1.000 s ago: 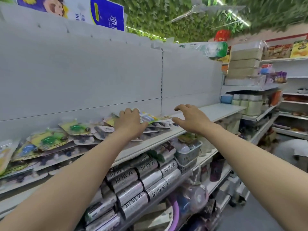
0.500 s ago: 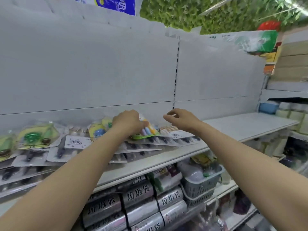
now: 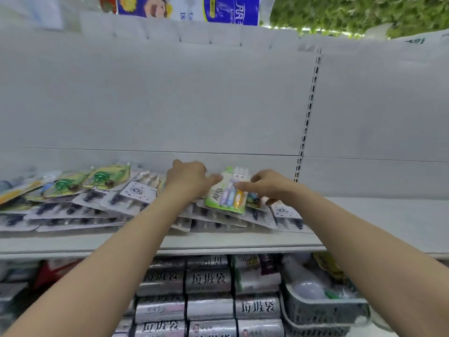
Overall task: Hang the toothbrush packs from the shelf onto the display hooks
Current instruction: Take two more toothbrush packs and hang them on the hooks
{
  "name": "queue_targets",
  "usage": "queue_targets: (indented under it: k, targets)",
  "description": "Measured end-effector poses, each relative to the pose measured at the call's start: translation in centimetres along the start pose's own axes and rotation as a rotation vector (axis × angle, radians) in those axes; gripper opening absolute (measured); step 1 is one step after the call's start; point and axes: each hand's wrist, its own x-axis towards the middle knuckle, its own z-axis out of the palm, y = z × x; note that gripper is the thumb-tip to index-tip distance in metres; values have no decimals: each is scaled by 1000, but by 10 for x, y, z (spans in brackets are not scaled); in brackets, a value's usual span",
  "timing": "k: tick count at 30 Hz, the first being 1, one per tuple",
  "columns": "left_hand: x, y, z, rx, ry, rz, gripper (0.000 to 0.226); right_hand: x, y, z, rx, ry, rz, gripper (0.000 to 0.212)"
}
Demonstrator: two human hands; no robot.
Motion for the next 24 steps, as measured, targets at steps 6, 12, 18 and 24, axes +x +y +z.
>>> queue_targets:
  k: [6,12,18,24]
  targets:
    - [-25,42,16,224,-100,-110,85,-11,15,-3,56,-123,32,63]
    - [-36,60,19,216,-19,-174,91,-9,29,3,79,-57,-50,63]
    - [-30,52,12,-283,226,-216,64,-7,39,4,198,21,-45,80]
    - [-21,25,14,-595,287,-307,52,3,34,4,316,46,27,51]
